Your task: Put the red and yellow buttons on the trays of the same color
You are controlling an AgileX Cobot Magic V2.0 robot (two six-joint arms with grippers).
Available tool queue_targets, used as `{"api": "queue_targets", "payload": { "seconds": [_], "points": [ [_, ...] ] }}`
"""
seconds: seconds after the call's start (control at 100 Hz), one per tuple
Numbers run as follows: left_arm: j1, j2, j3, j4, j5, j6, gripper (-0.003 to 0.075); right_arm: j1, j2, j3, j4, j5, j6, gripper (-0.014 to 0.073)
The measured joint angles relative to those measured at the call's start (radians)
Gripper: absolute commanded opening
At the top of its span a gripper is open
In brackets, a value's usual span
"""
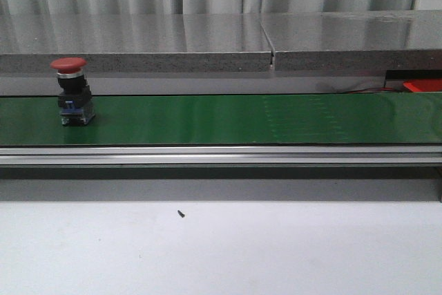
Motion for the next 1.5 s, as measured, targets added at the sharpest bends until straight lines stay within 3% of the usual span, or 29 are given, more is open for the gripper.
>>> {"api": "queue_targets", "payload": {
  "seconds": [0.21,0.3,0.37,0.58,0.88,1.5],
  "points": [
    [-0.017,-0.068,0.000,-0.027,-0.004,0.042,0.0537,0.000,0.000,0.000,0.000,0.000,0.000,-0.0068],
    [-0.045,-0.125,0.000,-0.033,-0.004,0.068,0.0469,0.000,0.000,0.000,0.000,0.000,0.000,-0.0068],
    [-0.073,-0.173,0.000,-0.038,-0.004,0.083,0.0374,0.000,0.000,0.000,0.000,0.000,0.000,-0.0068],
    [-0.196,-0.295,0.000,-0.039,0.017,0.112,-0.0019,0.000,0.000,0.000,0.000,0.000,0.000,-0.0068],
    [-0.348,-0.415,0.036,-0.042,0.031,0.117,-0.0018,0.000,0.000,0.000,0.000,0.000,0.000,-0.0068],
    [-0.357,-0.932,0.431,-0.044,0.014,0.117,-0.0018,0.000,0.000,0.000,0.000,0.002,0.000,-0.0068]
  ]
}}
